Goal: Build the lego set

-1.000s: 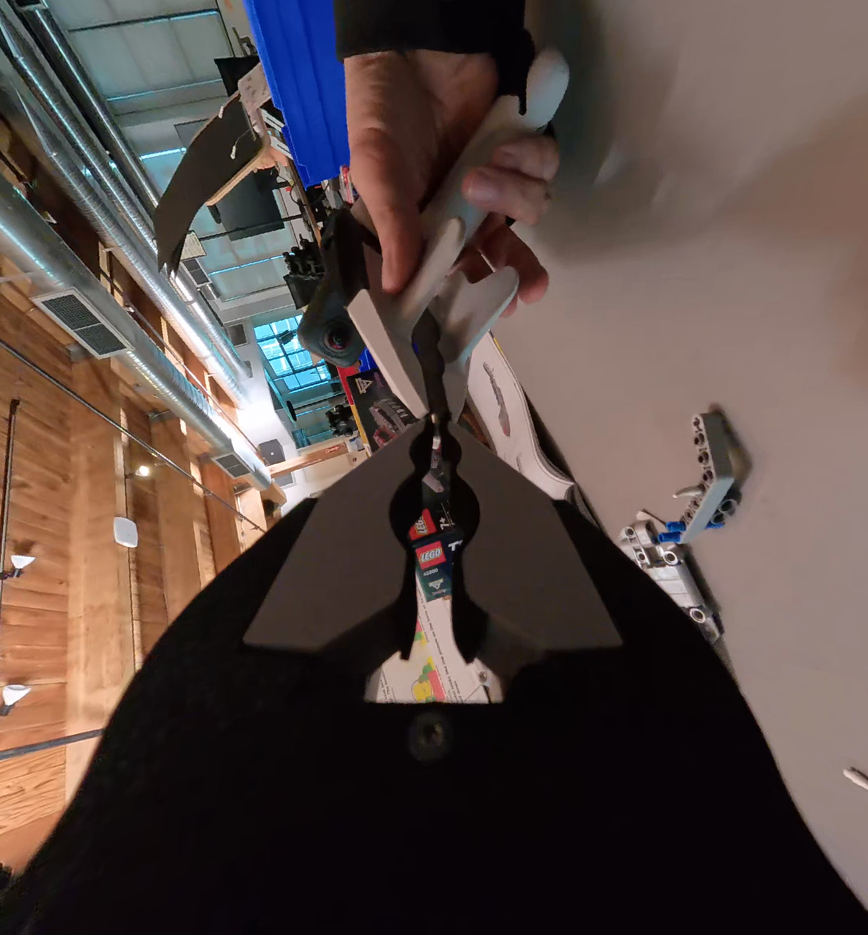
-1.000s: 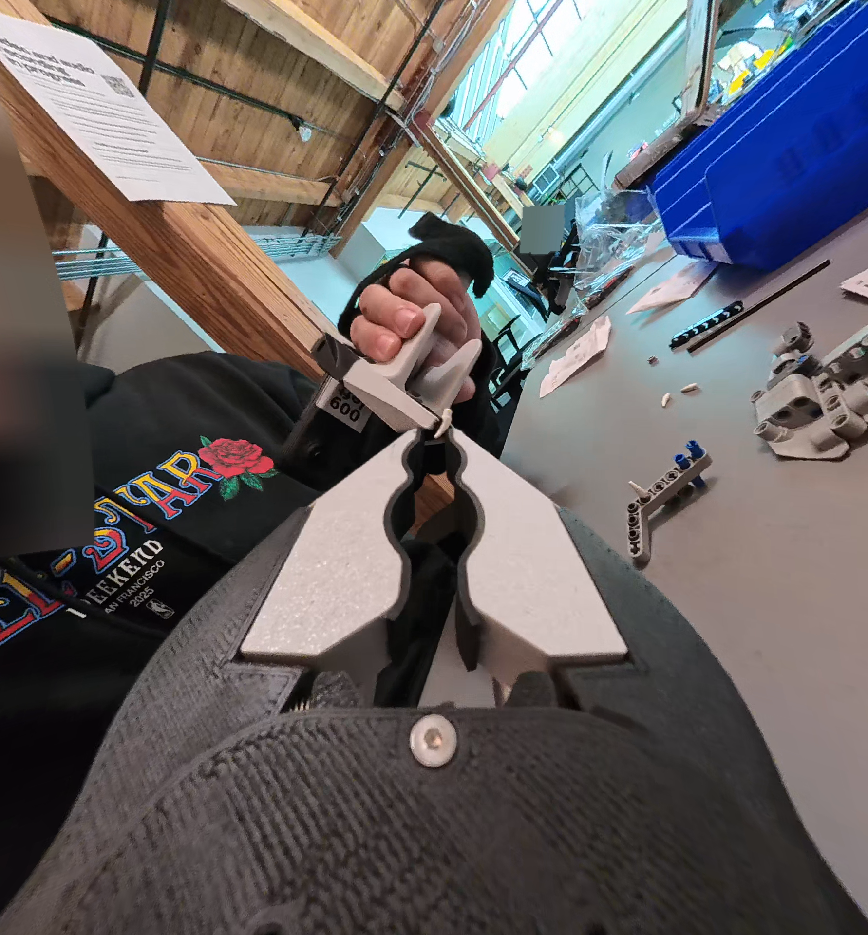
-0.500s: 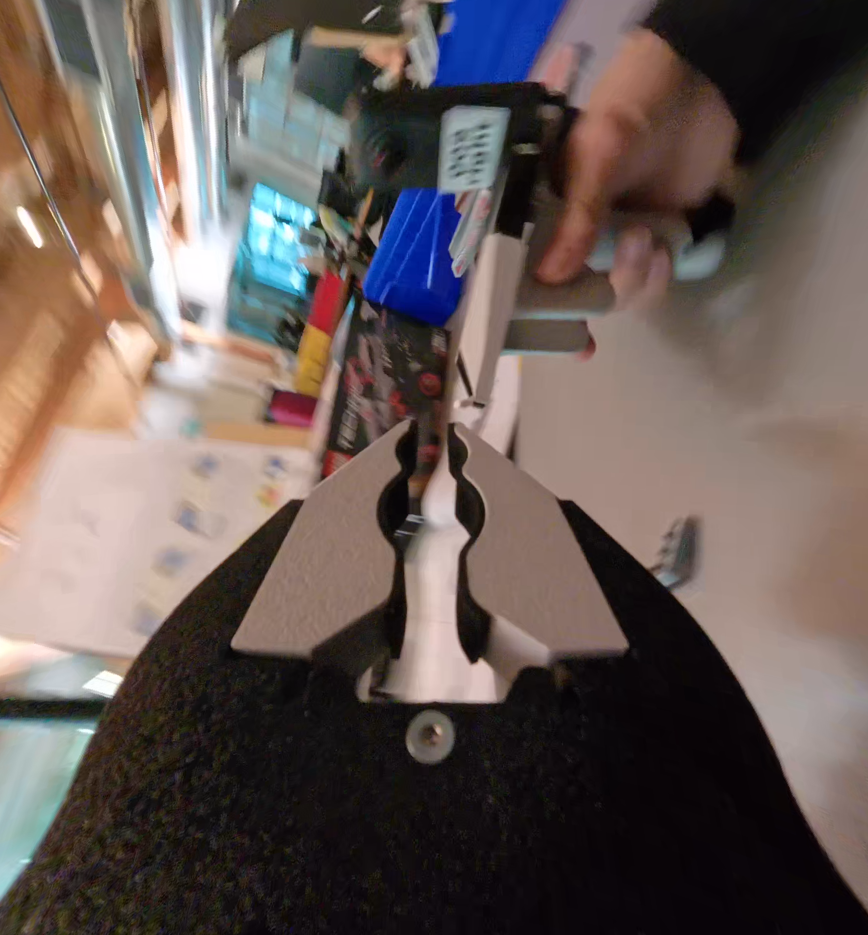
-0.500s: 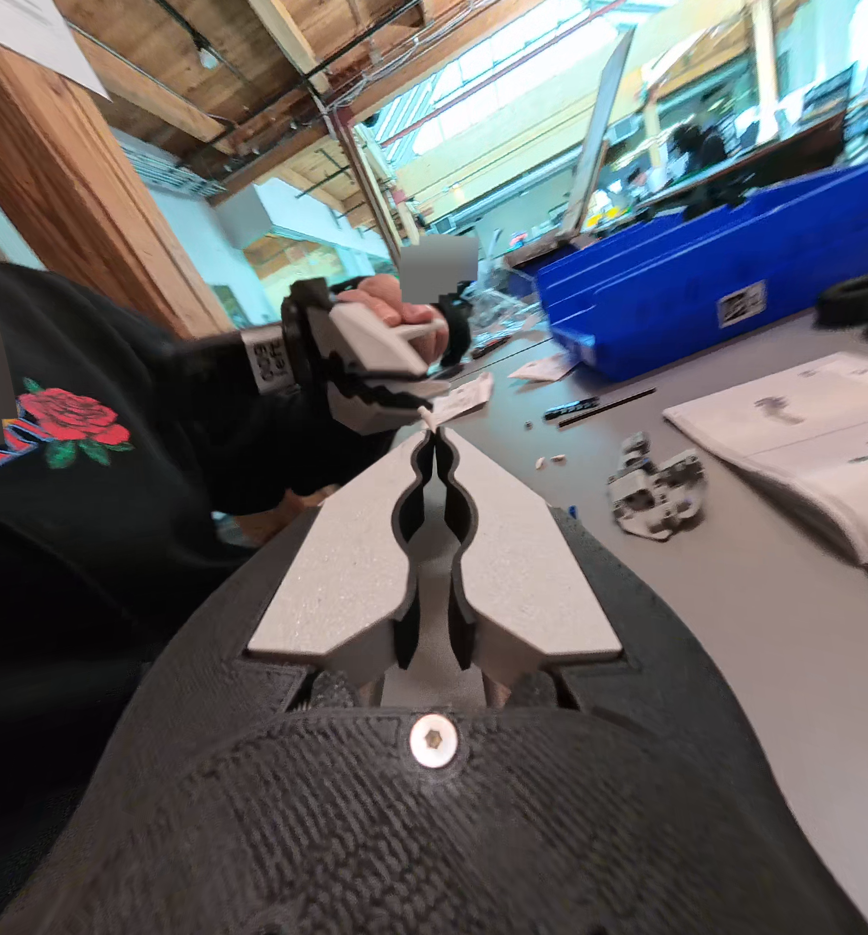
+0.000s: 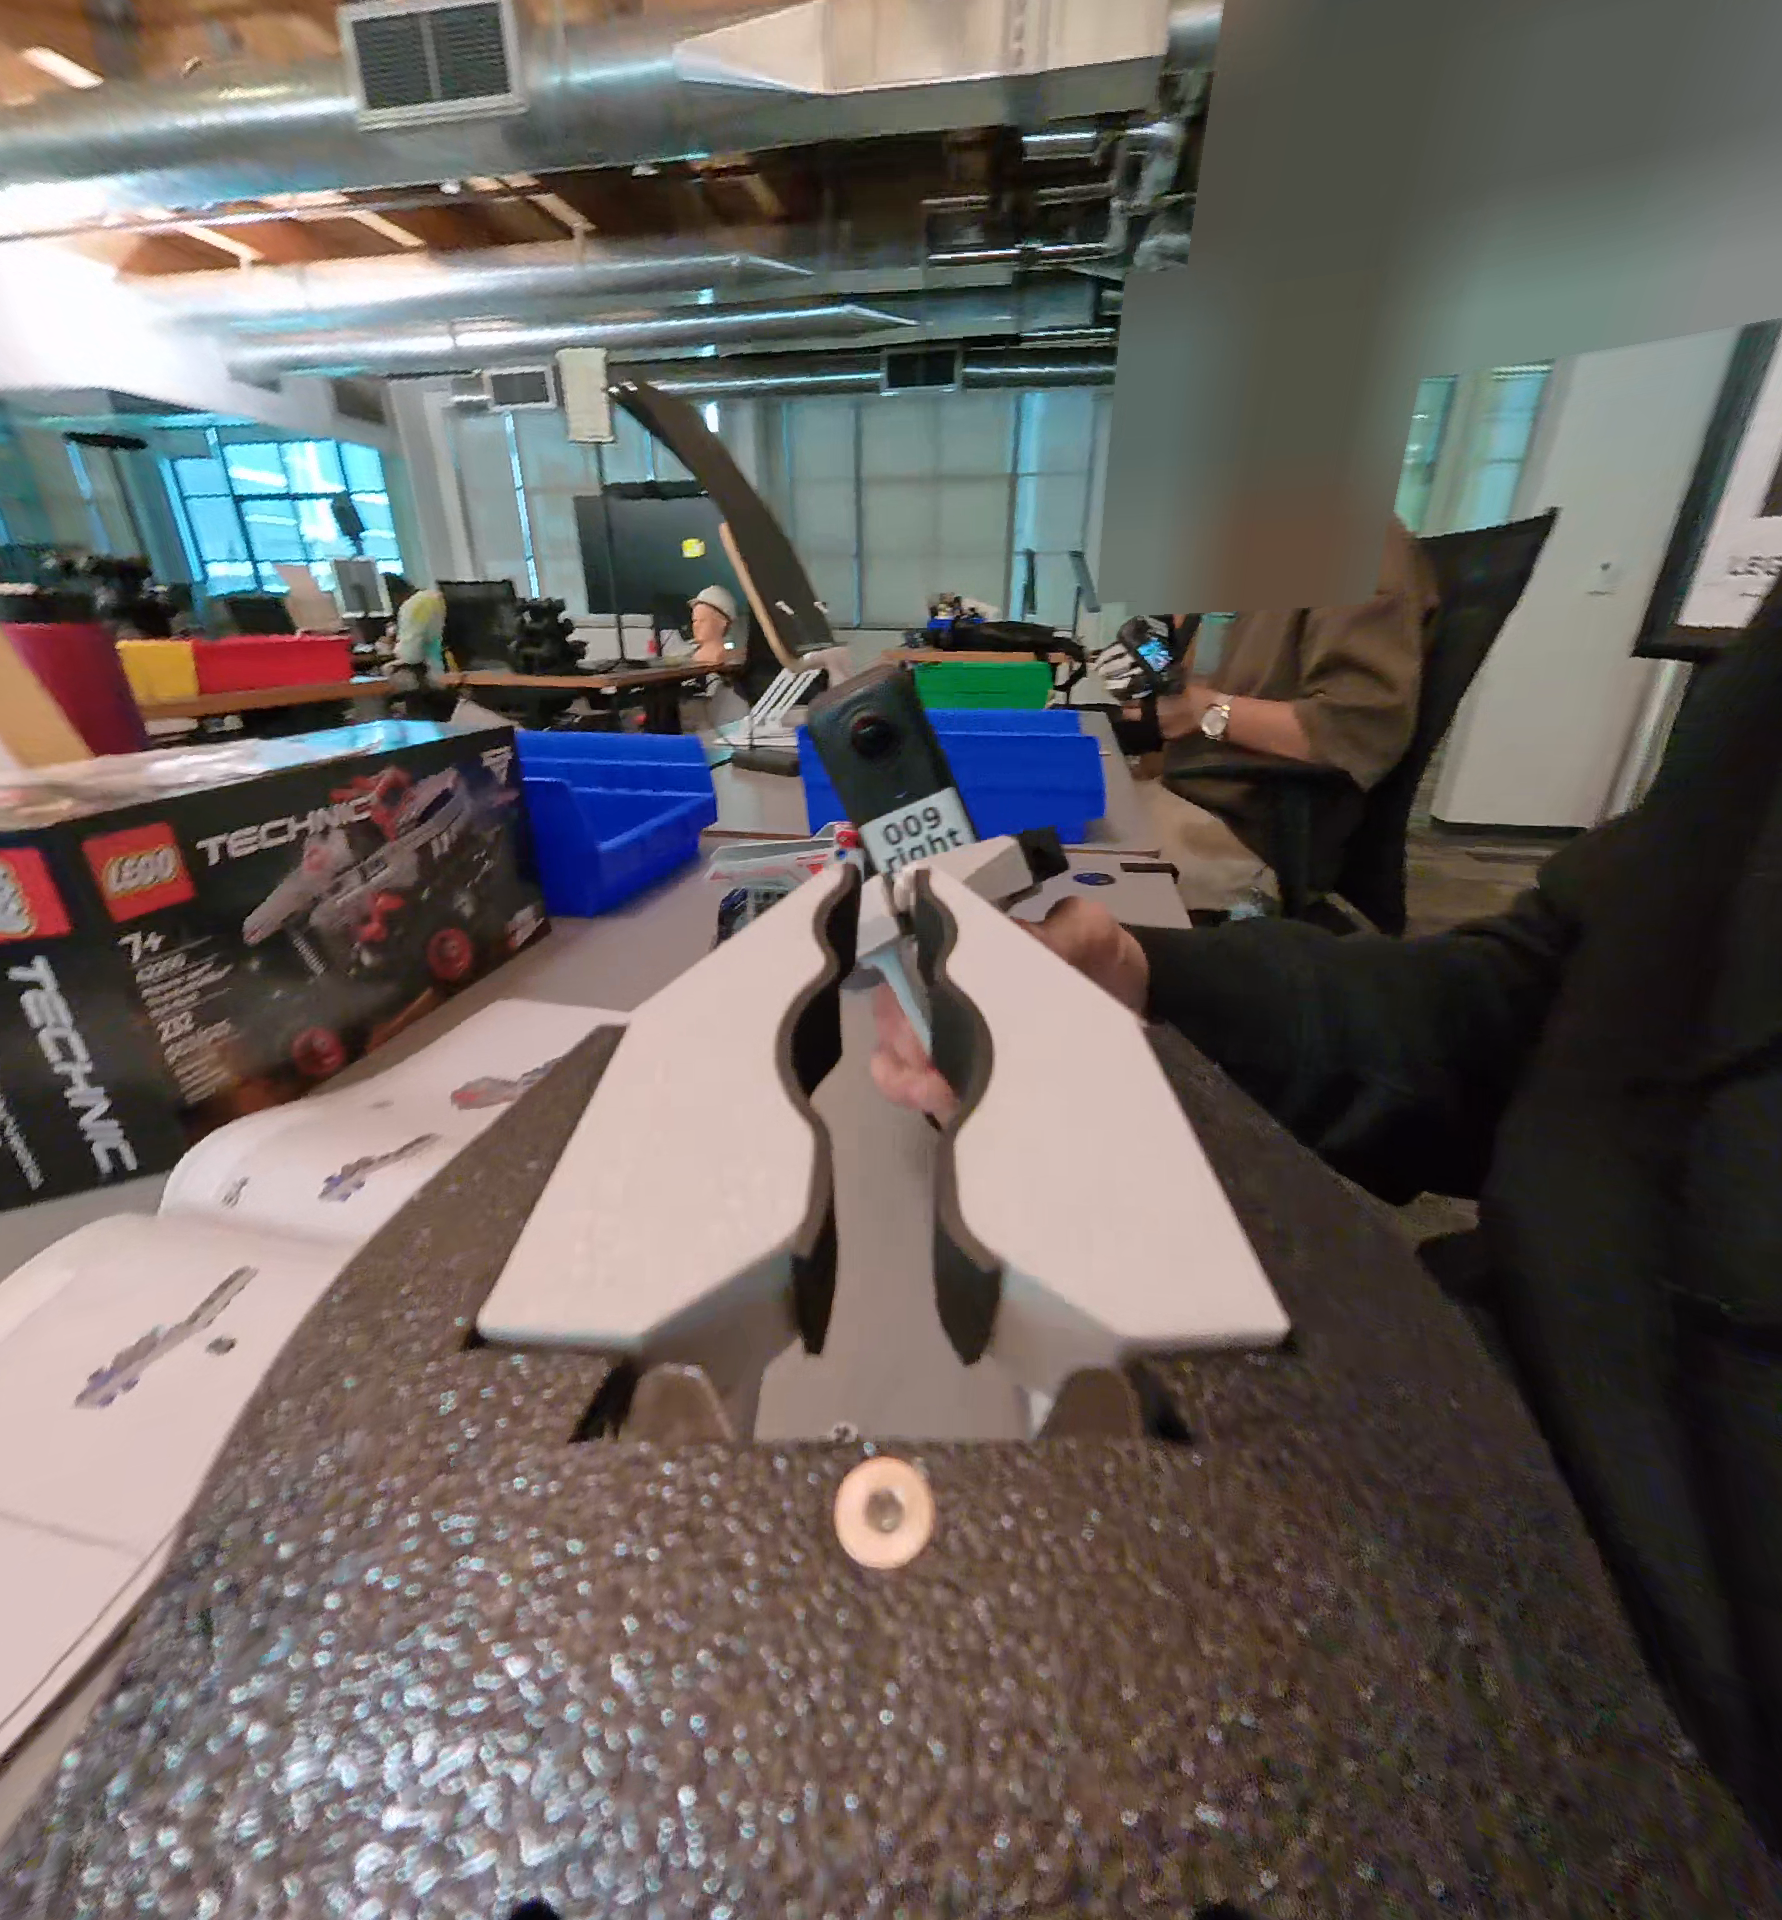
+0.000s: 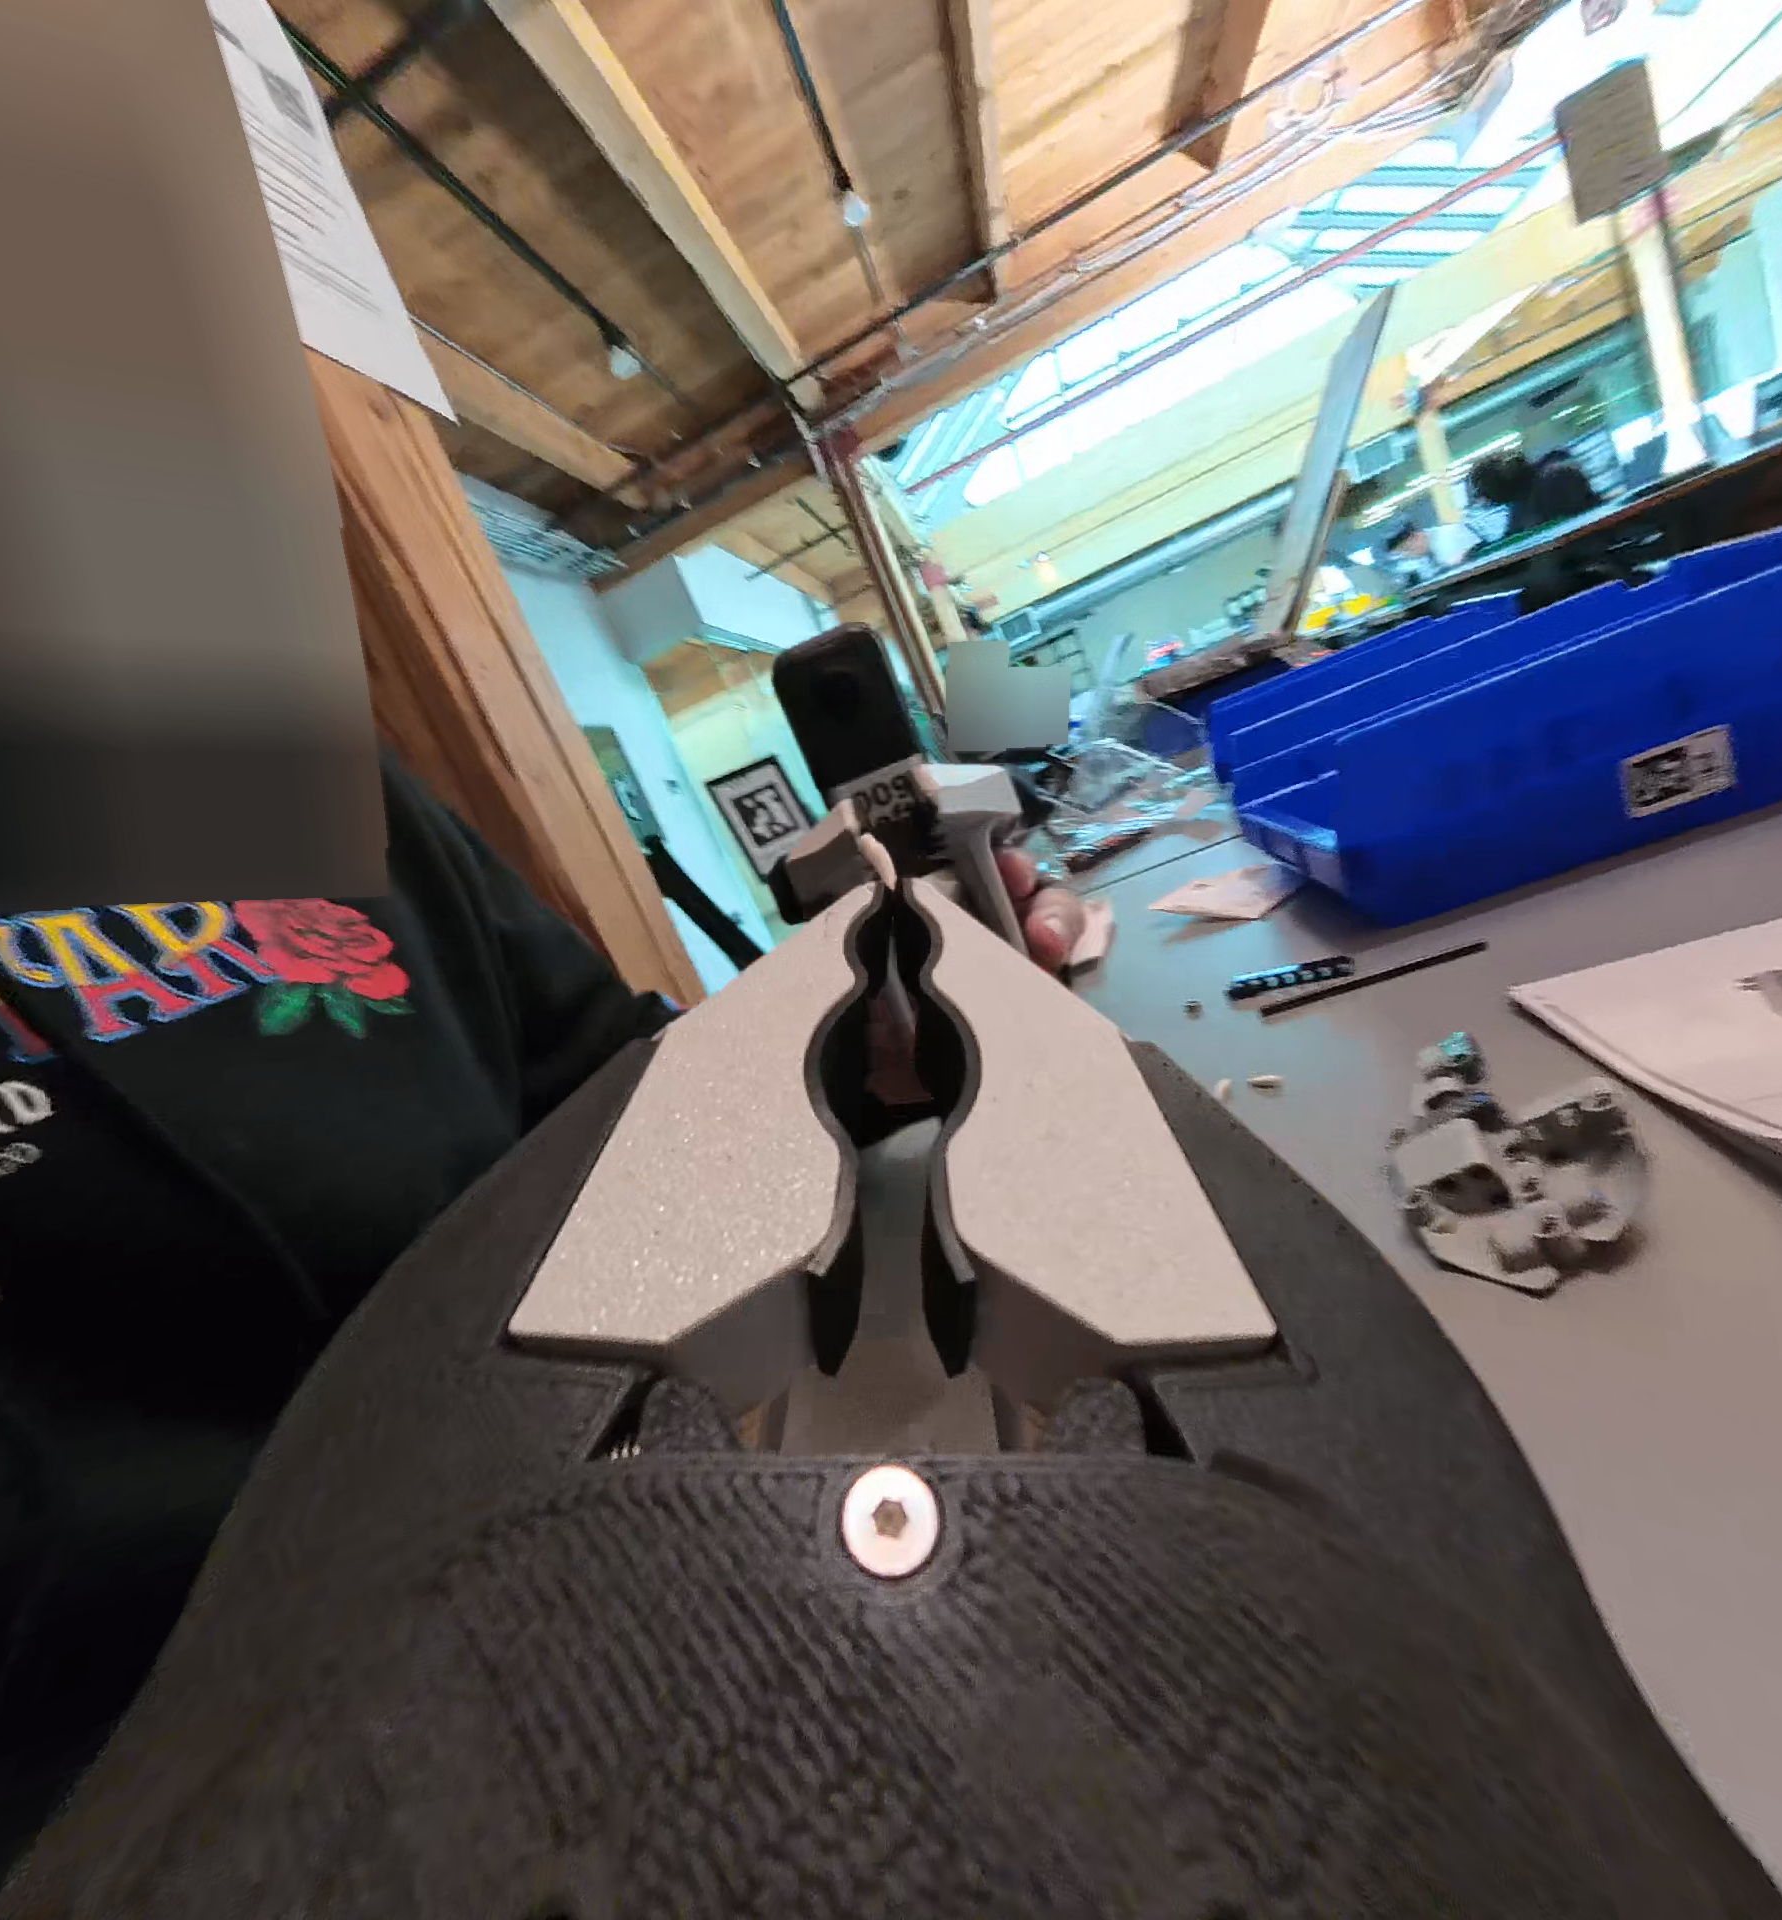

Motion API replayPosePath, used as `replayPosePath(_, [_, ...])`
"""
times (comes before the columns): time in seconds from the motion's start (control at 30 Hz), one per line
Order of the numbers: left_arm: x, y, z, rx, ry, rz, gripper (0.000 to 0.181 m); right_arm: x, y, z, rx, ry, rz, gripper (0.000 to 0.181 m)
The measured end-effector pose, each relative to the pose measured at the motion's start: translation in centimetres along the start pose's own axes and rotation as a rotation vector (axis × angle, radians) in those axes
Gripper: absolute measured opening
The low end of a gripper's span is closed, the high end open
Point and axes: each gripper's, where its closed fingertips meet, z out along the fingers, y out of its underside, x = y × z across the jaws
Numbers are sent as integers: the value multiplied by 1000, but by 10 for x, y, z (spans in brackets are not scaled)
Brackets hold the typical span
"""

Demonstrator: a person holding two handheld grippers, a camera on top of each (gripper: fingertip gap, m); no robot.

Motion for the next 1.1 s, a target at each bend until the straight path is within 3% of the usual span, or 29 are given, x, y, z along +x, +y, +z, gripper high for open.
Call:
replayPosePath(0.27, [11, 6, 4, -34, 101, 43, 2, -6, 4, 4, 28, -114, 220, 0])
replayPosePath(0.67, [12, 18, 1, -122, 122, 33, 1, -6, 20, 9, -54, -104, 235, 0])
replayPosePath(0.9, [-5, 34, -5, -320, -8, 116, 1, 15, 28, 3, -161, 80, 79, 1])
replayPosePath(1.1, [-25, 51, -15, -582, -133, 316, 0, 26, 17, -3, -111, 154, 143, 14])
